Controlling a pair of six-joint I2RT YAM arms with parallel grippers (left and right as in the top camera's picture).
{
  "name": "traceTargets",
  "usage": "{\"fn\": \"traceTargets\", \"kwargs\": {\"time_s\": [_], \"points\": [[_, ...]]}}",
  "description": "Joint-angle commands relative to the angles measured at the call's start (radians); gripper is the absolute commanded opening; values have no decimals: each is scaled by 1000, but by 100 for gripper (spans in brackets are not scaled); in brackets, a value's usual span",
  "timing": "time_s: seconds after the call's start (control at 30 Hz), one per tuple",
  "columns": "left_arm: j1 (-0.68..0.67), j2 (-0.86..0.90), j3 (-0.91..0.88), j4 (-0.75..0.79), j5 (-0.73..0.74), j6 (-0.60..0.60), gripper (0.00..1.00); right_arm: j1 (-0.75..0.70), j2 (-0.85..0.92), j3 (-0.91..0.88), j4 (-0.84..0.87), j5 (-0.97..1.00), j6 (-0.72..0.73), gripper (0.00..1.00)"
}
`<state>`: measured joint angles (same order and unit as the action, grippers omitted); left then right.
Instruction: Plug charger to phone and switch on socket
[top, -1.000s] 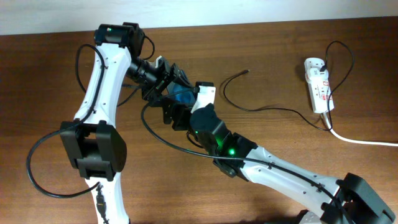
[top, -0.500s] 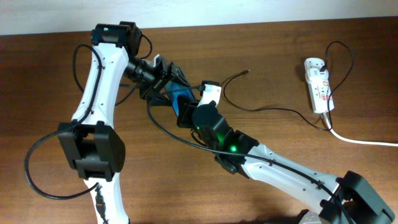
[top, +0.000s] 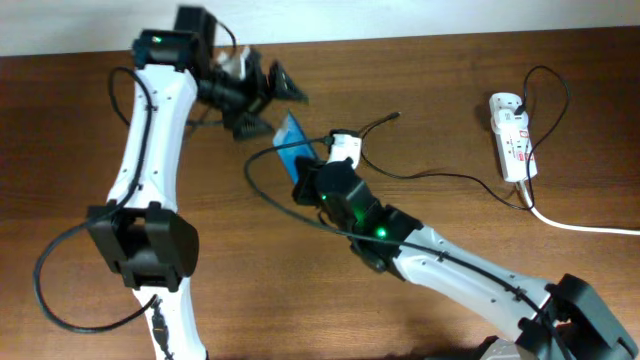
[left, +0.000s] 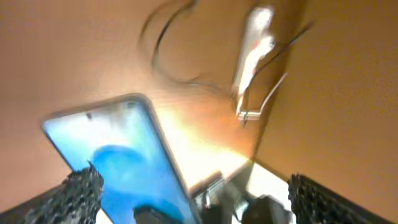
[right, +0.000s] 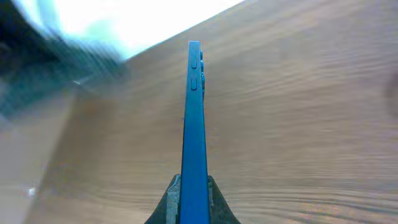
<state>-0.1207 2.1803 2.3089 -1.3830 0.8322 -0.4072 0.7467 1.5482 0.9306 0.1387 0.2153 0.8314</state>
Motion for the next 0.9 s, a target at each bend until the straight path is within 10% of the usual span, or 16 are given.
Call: {"fn": "traceTargets", "kwargs": {"time_s": [0.0, 0.23, 0.6, 0.7, 0.87], "points": [[12, -49, 203, 148, -67, -54, 99, -53, -101, 21, -69, 2, -12, 4], [12, -51, 411, 309, -363, -30, 99, -146, -336, 21, -500, -2, 68, 4], [53, -237, 387, 101, -573, 99, 99, -179, -381, 21, -529, -72, 176, 4], [51, -446, 202, 124, -623, 98, 99, -179, -382, 21, -533, -126, 176, 4], [52, -1018, -567, 592, -770, 24, 99, -179, -428, 21, -597, -209, 176, 4]]}}
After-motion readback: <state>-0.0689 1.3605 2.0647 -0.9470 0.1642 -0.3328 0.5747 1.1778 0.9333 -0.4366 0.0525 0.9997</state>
